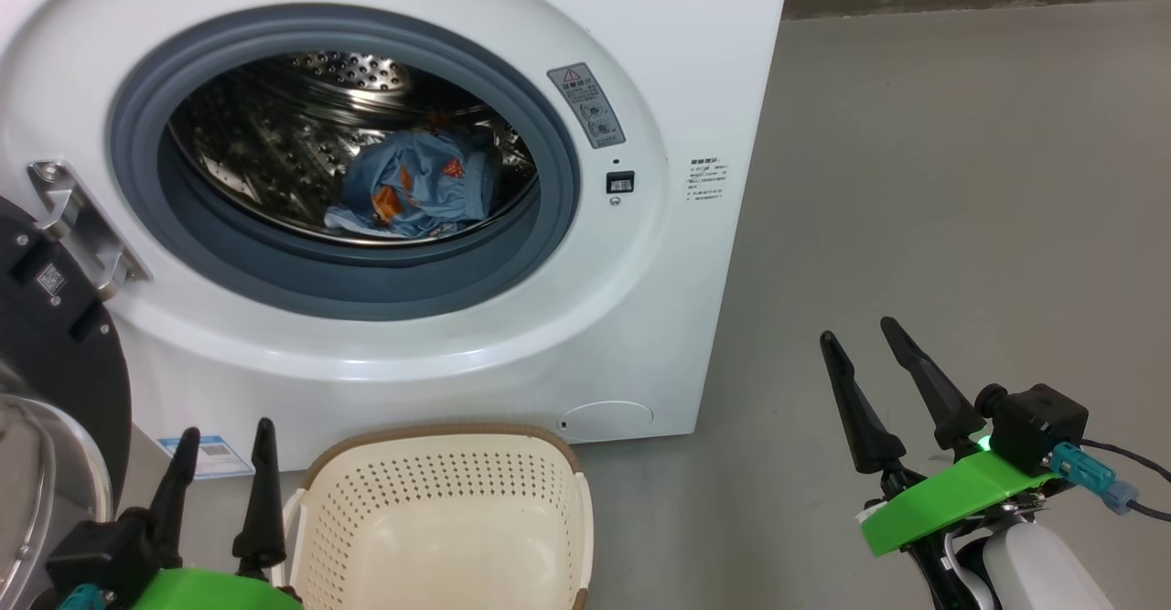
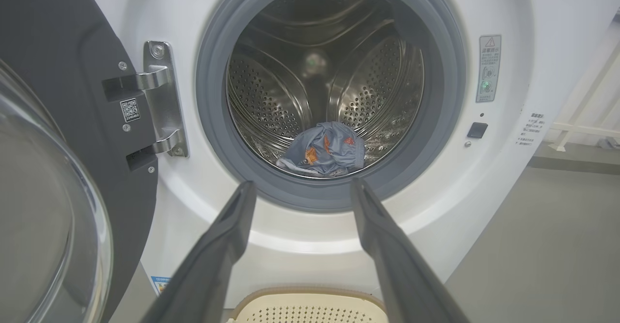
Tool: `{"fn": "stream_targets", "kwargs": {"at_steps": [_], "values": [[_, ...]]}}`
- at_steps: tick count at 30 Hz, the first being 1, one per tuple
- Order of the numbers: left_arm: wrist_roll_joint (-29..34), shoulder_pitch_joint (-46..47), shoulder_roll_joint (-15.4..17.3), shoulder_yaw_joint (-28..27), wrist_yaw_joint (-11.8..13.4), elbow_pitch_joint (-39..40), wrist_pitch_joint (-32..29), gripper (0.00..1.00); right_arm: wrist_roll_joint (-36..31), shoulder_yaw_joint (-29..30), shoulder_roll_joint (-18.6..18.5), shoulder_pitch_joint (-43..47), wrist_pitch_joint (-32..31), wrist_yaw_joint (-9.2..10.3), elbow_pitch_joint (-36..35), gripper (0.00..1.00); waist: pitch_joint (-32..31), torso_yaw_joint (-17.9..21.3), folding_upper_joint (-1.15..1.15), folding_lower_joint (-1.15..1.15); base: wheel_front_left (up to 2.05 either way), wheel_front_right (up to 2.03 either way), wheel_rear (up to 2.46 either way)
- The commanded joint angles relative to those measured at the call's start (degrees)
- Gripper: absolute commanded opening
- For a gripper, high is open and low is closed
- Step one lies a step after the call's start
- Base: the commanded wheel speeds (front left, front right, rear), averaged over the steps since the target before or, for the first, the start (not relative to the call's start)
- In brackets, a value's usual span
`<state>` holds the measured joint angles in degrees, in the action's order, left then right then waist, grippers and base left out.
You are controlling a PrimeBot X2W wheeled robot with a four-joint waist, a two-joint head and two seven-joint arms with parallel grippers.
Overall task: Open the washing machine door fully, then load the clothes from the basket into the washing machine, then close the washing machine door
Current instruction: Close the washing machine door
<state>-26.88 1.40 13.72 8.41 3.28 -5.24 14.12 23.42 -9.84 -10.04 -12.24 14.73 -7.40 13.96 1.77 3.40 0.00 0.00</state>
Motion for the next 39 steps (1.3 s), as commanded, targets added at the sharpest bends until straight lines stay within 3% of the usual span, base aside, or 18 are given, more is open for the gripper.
{"fn": "stream_targets", "kwargs": {"at_steps": [1, 18, 39], "values": [[-0.1, 1.5, 1.1, -2.3, 0.2, 1.3, 0.6, 1.00, 0.6, -1.2, -0.5, -0.8, 0.3, -0.09, -1.2, 1.00, -0.1, 0.0, 0.00, 0.00, -0.38, 0.37, 0.02], [-0.2, 0.9, 0.7, -2.6, 0.0, 2.1, 0.8, 1.00, 0.8, -0.9, -0.6, -0.2, 0.3, -0.09, -1.1, 1.00, -0.8, 0.0, 0.00, 0.00, -1.16, 1.16, 0.00], [-0.2, 0.9, 0.4, -2.6, 0.0, 1.6, 0.8, 1.00, 0.8, -1.1, -0.7, 0.2, 0.3, -0.09, -1.0, 1.00, -1.3, -0.5, 0.00, 0.00, -0.06, 0.06, 0.00]]}}
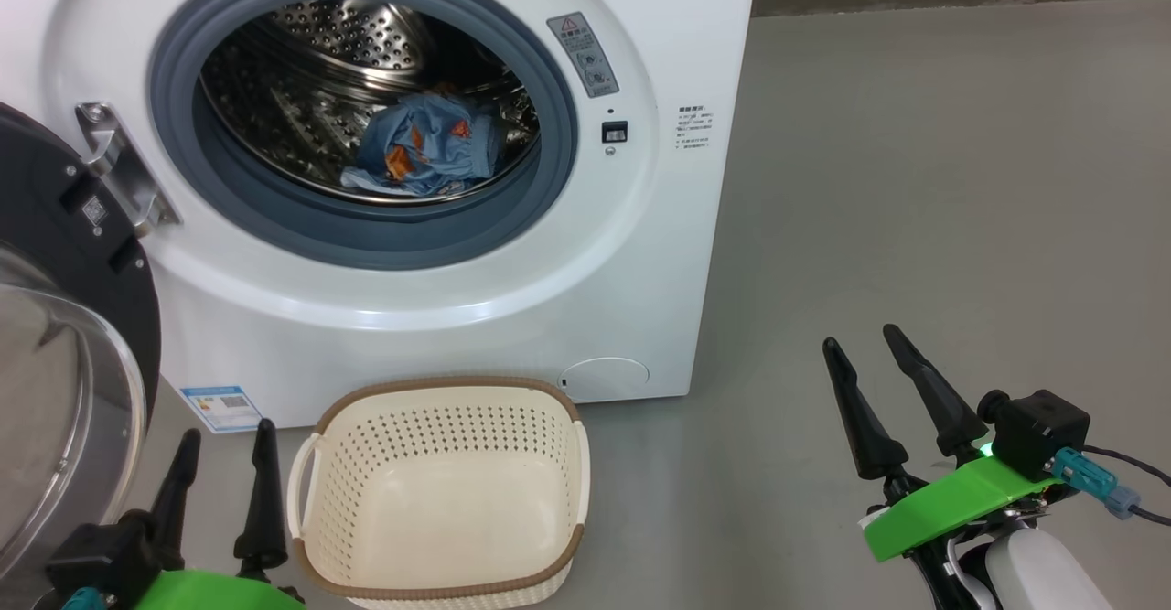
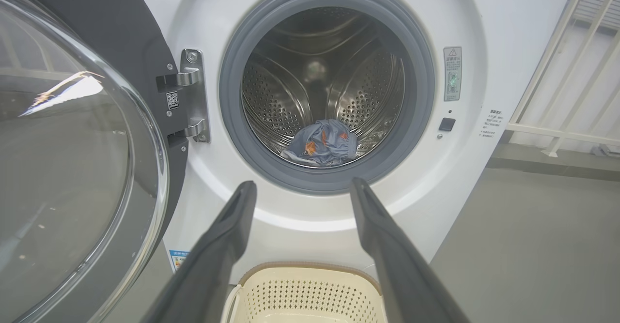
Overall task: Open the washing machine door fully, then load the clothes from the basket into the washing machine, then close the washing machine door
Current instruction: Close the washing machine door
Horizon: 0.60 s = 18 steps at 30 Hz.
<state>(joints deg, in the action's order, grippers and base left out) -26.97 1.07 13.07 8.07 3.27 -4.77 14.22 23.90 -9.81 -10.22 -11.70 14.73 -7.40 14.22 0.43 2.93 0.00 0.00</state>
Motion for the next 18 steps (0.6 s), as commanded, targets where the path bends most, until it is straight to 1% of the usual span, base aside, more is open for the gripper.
{"fn": "stream_targets", "kwargs": {"at_steps": [1, 6, 10, 18], "values": [[-0.1, 1.2, 1.1, -2.3, 0.1, 1.1, 0.7, 1.00, 0.4, -1.2, -0.5, -0.3, 0.3, -0.09, -1.3, 1.00, 0.0, 0.0, 0.00, 0.00, 0.00, 0.00, 0.00], [-0.1, 1.2, 1.0, -2.1, 0.0, 1.2, 0.7, 1.00, 0.4, -1.1, -0.7, -0.2, 0.3, -0.09, -1.3, 1.00, -0.1, -0.3, 0.00, 0.00, 0.00, 0.00, 0.00], [0.5, 1.2, 1.2, -2.2, 1.0, 0.8, 0.7, 1.00, 0.4, -1.2, -0.7, 0.0, 0.3, -0.09, -1.2, 1.00, -0.4, -1.1, 0.00, 0.00, 0.00, 0.00, 0.00], [0.6, 1.4, 0.6, -2.7, 2.0, 0.9, 0.8, 1.00, 0.6, -1.7, -0.9, 0.3, 0.3, -0.09, -1.1, 1.00, -0.6, -5.2, 0.00, 0.00, 0.00, 0.00, 0.00]]}}
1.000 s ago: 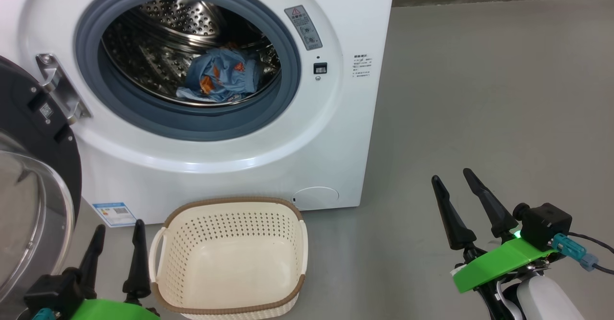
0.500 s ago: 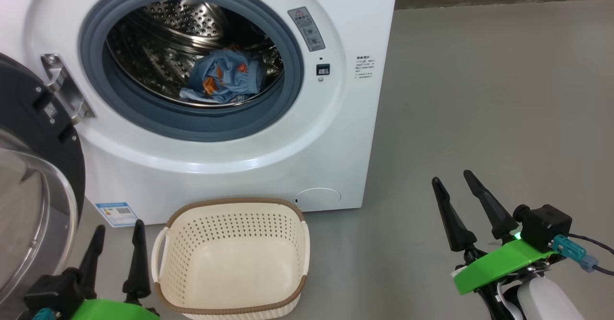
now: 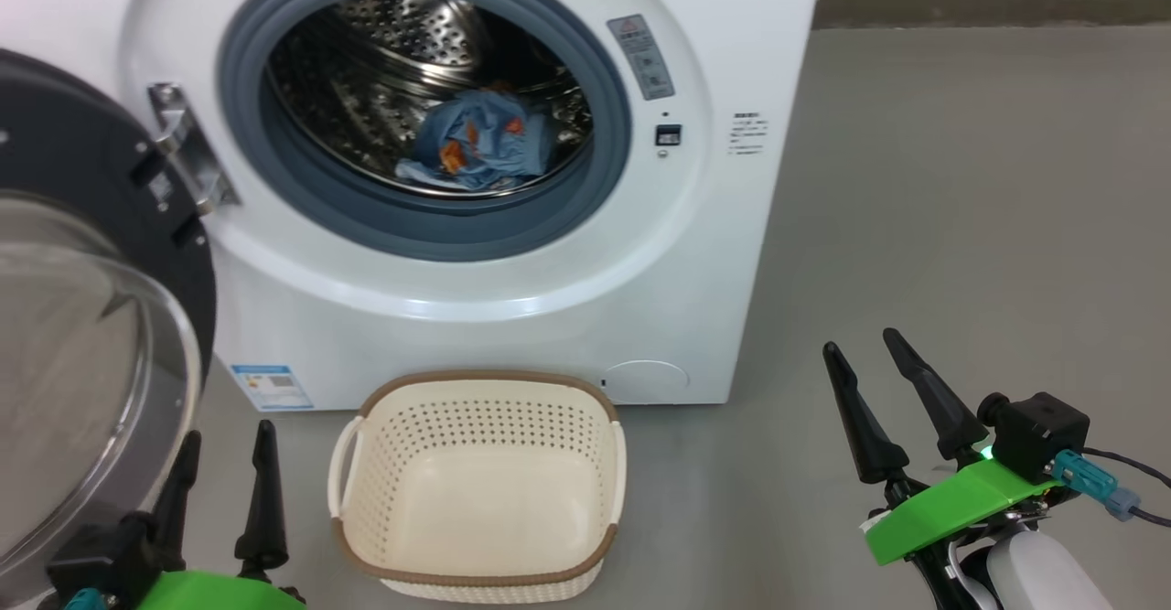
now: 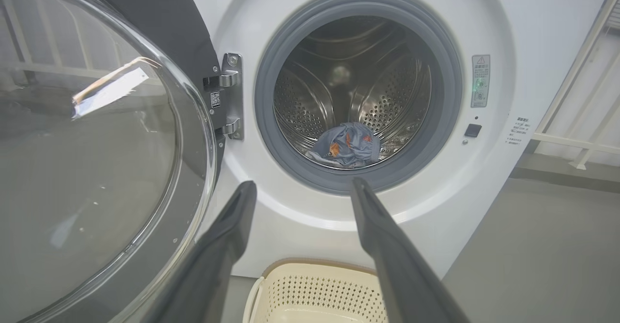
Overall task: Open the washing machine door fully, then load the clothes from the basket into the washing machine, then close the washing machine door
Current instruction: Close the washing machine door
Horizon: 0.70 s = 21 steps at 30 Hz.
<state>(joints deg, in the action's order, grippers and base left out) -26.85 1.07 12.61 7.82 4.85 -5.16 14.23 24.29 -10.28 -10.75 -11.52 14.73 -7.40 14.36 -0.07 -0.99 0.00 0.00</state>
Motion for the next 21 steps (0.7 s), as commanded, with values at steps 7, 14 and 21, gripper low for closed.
{"fn": "stream_targets", "kwargs": {"at_steps": [7, 14, 21], "values": [[0.8, 1.0, 0.5, -3.0, 0.7, 1.6, 0.8, 1.00, 0.4, -1.5, -0.6, 0.2, 0.3, -0.09, -0.9, 1.00, -0.6, -6.9, 0.00, 0.00, 0.00, 0.00, 0.00], [1.3, 0.8, 0.1, -3.8, 0.8, 1.9, 0.8, 1.00, 0.7, -1.8, -0.4, 0.0, 0.3, -0.09, -0.7, 1.00, -1.2, -12.6, 0.00, 0.00, 0.00, 0.00, 0.00], [1.7, 0.8, 0.0, -4.0, 1.1, 1.6, 0.8, 1.00, 0.7, -1.9, -0.3, -0.1, 0.3, -0.09, -0.7, 1.00, -1.4, -17.3, 0.00, 0.00, 0.00, 0.00, 0.00]]}}
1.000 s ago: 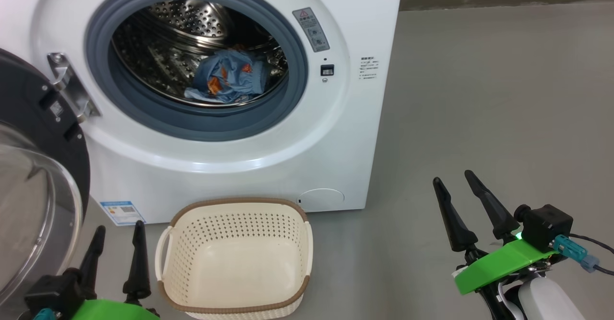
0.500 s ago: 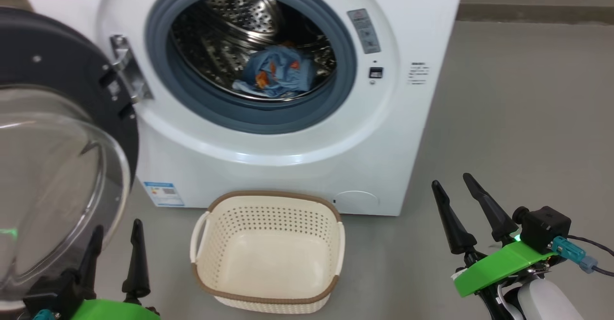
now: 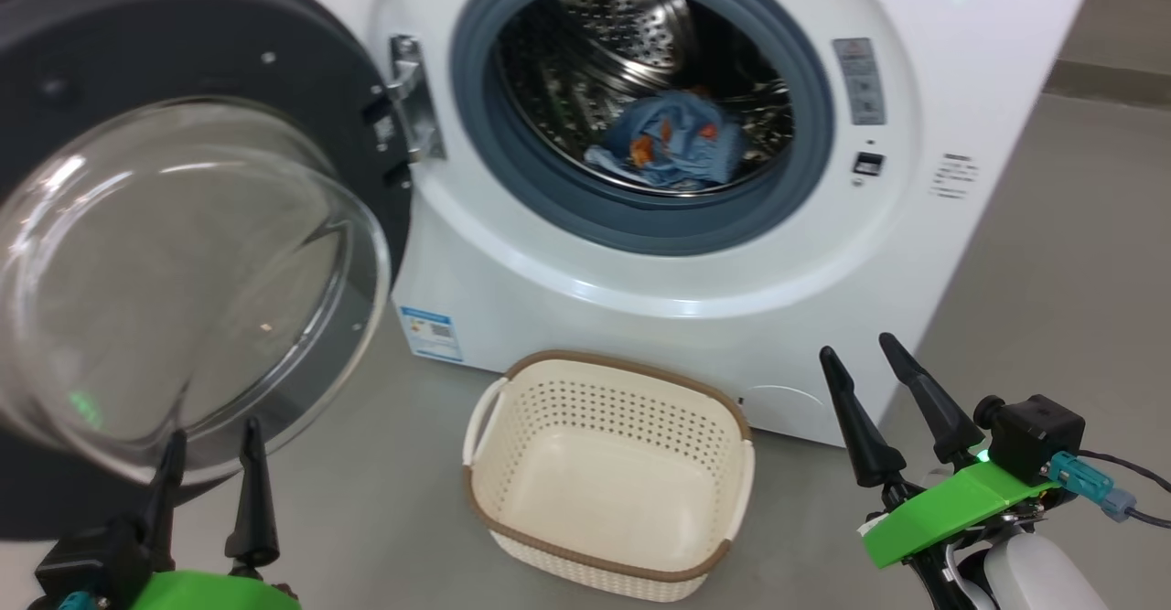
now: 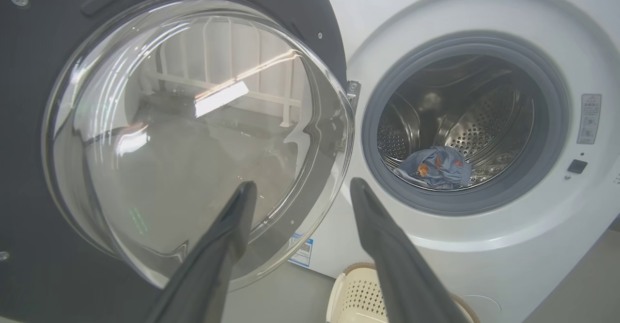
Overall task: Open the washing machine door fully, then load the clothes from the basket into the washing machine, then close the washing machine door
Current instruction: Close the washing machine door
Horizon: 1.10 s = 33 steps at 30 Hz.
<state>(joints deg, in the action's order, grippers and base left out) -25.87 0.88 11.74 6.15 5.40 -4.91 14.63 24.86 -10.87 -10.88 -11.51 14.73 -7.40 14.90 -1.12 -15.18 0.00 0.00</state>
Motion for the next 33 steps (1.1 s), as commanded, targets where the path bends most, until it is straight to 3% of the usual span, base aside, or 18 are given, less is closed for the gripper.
{"fn": "stream_targets", "kwargs": {"at_steps": [1, 6, 14, 33], "values": [[0.8, 1.0, 0.9, -2.3, 0.6, 1.3, 0.4, 1.00, 0.1, -1.3, -0.1, -0.1, 0.3, -0.09, -1.2, 1.00, -0.4, -3.8, 0.00, 0.00, 0.00, 0.00, 0.00], [1.0, 1.0, 1.0, -2.0, 0.8, 0.8, 0.4, 1.00, 0.2, -1.4, 0.1, -0.1, 0.3, -0.09, -1.2, 1.00, -0.8, -8.2, 0.00, 0.00, 0.00, 0.00, 0.00], [0.8, 1.1, 1.3, -1.9, 1.1, 0.7, 0.2, 1.00, 0.3, -1.5, 0.4, -0.1, 0.3, -0.09, -1.1, 1.00, -1.1, -11.9, 0.00, 0.00, 0.00, 0.00, 0.00], [0.3, 1.1, 1.5, -2.2, 1.6, 0.9, 0.2, 1.00, 0.2, -1.8, 0.5, 0.2, 0.3, -0.09, -1.1, 1.00, -0.7, -13.6, 0.00, 0.00, 0.00, 0.00, 0.00]]}}
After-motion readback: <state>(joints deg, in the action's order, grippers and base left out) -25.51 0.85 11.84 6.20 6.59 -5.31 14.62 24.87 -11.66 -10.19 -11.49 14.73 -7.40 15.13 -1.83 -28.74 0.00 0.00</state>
